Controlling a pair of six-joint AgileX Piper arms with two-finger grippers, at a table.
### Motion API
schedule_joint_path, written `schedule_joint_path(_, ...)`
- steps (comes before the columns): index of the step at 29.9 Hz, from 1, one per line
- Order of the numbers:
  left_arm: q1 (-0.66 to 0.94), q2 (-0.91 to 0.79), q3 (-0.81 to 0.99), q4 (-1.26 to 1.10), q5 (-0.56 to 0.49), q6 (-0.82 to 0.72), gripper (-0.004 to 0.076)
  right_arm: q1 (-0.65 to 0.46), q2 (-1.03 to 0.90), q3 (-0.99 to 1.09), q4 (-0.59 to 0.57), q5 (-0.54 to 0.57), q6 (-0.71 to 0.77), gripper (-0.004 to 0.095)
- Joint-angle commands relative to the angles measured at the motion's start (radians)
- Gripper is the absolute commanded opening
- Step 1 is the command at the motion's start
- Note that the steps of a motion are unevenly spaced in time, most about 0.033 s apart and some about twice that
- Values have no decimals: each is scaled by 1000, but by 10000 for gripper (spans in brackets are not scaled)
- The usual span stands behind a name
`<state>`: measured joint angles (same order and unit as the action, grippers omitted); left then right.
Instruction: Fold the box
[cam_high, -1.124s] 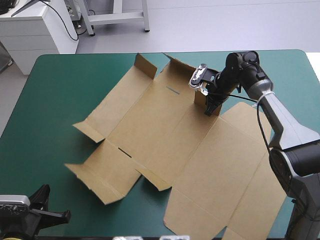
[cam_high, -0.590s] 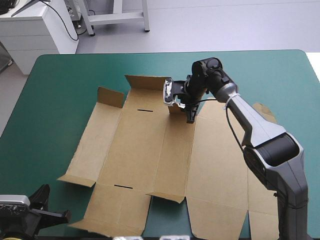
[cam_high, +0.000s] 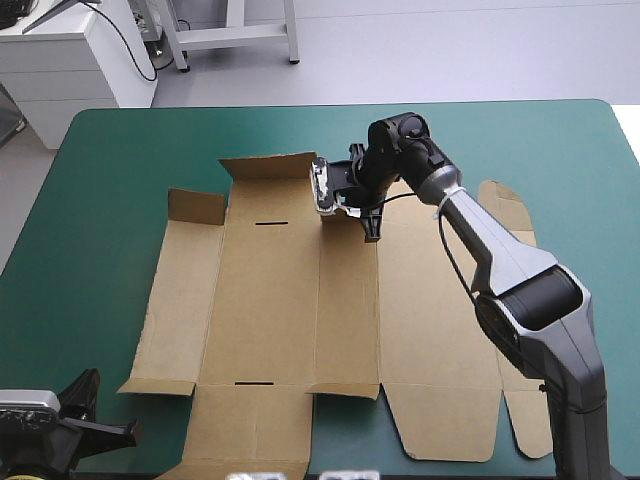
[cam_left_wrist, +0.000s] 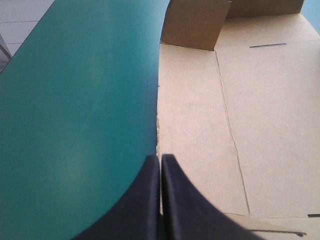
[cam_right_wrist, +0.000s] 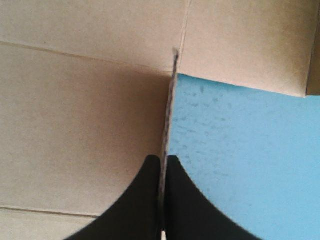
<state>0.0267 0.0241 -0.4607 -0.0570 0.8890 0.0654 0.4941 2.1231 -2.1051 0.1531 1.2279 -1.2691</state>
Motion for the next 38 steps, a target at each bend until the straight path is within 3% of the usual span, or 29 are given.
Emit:
schedule_joint_path(1,-7,18,-21,-10,-73,-1,-8,1,-57,-36,34,-26,6,-21)
schedule_joint_path(6,-7,18,-21,-10,-73,-1,-8,1,-57,-36,72,-41,67,-3)
schedule_joint_path(8,-7,18,-21,-10,-73,-1,-8,1,-57,-36,82,-48,83,50)
schedule_joint_path(11,-7,18,-21,-10,-73,-1,-8,1,-57,-36,79,-48,108,236)
schedule_joint_path(15,-7,18,-21,-10,-73,-1,-8,1,-57,-36,62,-49,116,565)
schedule_joint_path(17,-7,18,-21,-10,-73,-1,-8,1,-57,-36,54,-47,119,627)
schedule_joint_path(19,-7,18,-21,-10,-73,-1,-8,1,-61,-38,19,-42,140,629)
schedule_joint_path(24,-7,18,-21,-10,-73,-1,-8,1,-104,-93,-83,16,301,572)
schedule_joint_path(27,-7,18,-21,-6,-73,-1,-8,1,-167,-103,-126,16,344,355)
schedule_joint_path(30,-7,18,-21,-6,-89,6,-8,1,-237,-94,-161,17,383,19)
schedule_joint_path(33,-7,18,-21,-3,-121,6,-8,1,-297,-66,-220,17,468,-12)
schedule_joint_path(38,-7,20,-21,1,-174,6,-8,-10,-394,55,-268,17,752,-15)
